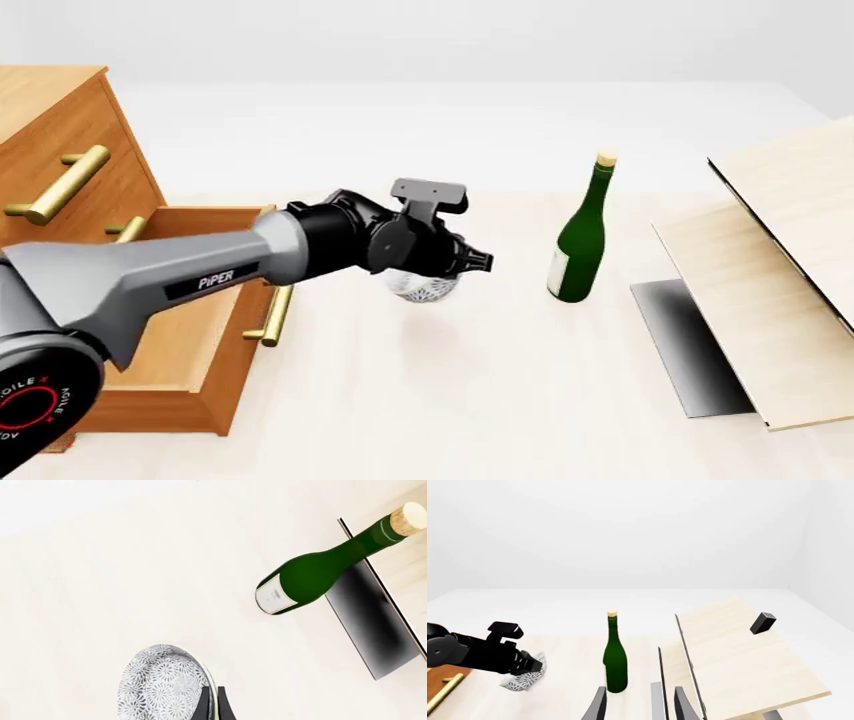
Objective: Put the bowl in the bottom drawer of the cabinet.
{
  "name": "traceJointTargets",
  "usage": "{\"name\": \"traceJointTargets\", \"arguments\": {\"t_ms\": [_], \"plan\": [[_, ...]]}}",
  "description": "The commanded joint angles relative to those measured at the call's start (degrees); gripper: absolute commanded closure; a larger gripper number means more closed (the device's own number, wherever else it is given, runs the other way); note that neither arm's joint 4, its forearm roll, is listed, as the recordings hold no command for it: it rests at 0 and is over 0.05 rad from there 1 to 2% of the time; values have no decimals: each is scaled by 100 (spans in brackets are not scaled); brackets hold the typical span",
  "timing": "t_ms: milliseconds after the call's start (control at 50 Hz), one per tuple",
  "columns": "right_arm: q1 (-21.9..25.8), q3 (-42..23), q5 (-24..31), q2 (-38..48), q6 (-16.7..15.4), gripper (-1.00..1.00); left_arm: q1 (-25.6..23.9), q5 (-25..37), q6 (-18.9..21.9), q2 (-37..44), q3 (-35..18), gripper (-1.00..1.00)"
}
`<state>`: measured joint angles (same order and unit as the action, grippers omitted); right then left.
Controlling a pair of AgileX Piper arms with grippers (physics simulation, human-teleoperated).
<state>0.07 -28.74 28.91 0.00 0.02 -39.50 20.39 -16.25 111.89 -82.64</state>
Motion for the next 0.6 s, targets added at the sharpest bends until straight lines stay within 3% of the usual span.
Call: {"name": "traceJointTargets", "arguments": {"t_ms": [20,300,600], "plan": [[0,0,0,0,0,-100,43,-82,50,-234,33,100],[0,0,0,0,-1,-100,26,-297,-75,-562,222,100],[0,0,0,0,0,-100,197,-461,46,-971,399,100]]}}
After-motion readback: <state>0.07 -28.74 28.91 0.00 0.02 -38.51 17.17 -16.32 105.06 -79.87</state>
